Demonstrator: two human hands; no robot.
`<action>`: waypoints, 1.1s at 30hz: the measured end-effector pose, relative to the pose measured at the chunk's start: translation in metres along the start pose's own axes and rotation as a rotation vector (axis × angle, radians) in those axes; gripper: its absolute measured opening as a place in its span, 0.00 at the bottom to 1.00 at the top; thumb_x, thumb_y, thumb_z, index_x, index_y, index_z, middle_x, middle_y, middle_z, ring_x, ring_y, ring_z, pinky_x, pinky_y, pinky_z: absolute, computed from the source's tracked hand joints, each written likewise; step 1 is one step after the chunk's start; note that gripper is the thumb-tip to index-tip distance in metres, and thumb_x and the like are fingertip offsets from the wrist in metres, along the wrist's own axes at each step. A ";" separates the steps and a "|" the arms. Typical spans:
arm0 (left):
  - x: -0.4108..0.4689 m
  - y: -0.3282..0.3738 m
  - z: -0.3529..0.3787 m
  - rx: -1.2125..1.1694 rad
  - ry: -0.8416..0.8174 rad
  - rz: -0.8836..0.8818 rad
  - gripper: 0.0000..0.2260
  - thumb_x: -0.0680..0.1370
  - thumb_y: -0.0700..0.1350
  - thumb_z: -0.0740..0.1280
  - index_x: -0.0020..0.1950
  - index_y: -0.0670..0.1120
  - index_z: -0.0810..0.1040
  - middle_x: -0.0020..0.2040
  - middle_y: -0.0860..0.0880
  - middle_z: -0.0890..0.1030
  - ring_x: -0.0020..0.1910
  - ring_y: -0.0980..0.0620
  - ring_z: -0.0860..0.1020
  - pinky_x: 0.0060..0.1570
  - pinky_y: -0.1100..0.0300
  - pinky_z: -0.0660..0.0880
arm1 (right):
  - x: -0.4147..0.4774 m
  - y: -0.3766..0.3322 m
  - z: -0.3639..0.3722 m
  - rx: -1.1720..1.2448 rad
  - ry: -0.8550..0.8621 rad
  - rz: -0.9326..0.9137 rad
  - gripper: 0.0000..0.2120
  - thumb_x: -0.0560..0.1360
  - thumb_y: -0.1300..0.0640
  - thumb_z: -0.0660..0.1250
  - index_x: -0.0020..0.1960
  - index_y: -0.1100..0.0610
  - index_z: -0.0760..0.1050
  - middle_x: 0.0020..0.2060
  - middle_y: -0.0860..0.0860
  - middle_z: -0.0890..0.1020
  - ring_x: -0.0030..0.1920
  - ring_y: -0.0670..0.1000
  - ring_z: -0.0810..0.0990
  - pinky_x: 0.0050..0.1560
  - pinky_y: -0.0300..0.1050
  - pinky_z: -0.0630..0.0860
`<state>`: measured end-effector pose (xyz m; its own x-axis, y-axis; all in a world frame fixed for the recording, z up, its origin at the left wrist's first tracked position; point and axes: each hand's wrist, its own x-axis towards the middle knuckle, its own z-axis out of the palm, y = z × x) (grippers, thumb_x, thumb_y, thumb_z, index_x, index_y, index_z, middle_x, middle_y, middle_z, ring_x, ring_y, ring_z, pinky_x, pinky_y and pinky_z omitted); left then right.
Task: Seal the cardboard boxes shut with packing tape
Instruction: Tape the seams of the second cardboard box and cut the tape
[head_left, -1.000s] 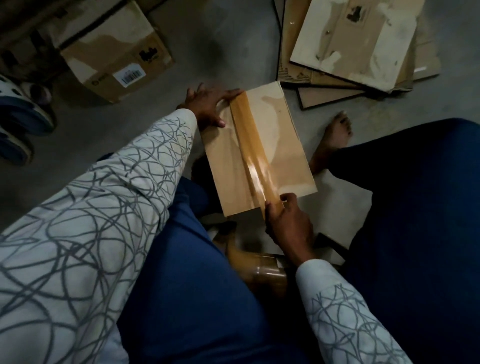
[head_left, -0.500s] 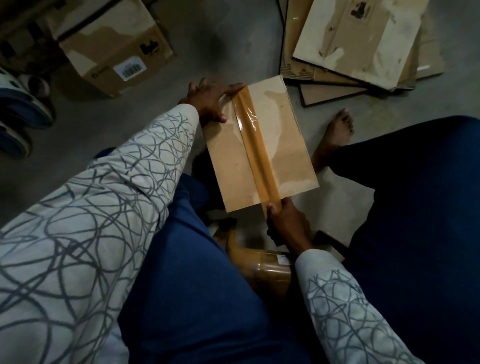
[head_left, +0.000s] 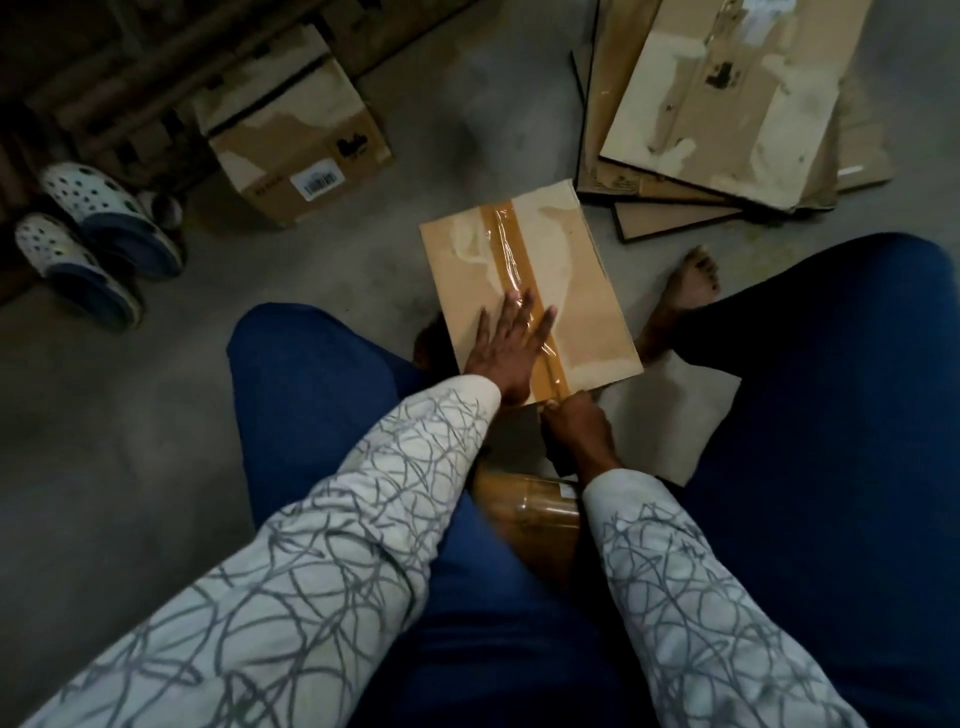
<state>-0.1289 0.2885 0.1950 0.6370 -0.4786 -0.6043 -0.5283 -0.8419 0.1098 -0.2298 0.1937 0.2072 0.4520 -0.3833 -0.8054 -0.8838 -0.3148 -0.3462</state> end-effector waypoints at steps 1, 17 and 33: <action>-0.009 0.007 0.003 -0.001 -0.038 0.016 0.49 0.78 0.50 0.68 0.80 0.52 0.30 0.78 0.44 0.27 0.77 0.38 0.28 0.75 0.36 0.35 | 0.001 -0.001 -0.002 -0.006 -0.010 0.002 0.19 0.78 0.48 0.63 0.63 0.59 0.74 0.57 0.60 0.80 0.53 0.61 0.79 0.50 0.46 0.73; -0.083 0.035 -0.002 -0.069 -0.368 0.103 0.26 0.86 0.47 0.56 0.83 0.49 0.52 0.82 0.43 0.44 0.80 0.39 0.46 0.77 0.46 0.47 | -0.013 0.004 -0.035 -0.258 -0.109 -0.264 0.19 0.81 0.53 0.64 0.68 0.62 0.75 0.65 0.60 0.78 0.66 0.60 0.77 0.63 0.48 0.74; -0.076 0.020 -0.012 -0.783 0.124 -0.254 0.13 0.78 0.40 0.69 0.62 0.48 0.83 0.63 0.46 0.81 0.61 0.48 0.78 0.62 0.57 0.74 | -0.013 0.004 -0.035 0.168 0.203 -0.127 0.15 0.74 0.54 0.66 0.58 0.57 0.82 0.56 0.57 0.83 0.57 0.60 0.81 0.55 0.46 0.75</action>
<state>-0.1812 0.3045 0.2522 0.7653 -0.2363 -0.5987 0.1539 -0.8361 0.5266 -0.2350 0.1671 0.2333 0.5600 -0.5211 -0.6441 -0.8187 -0.2290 -0.5265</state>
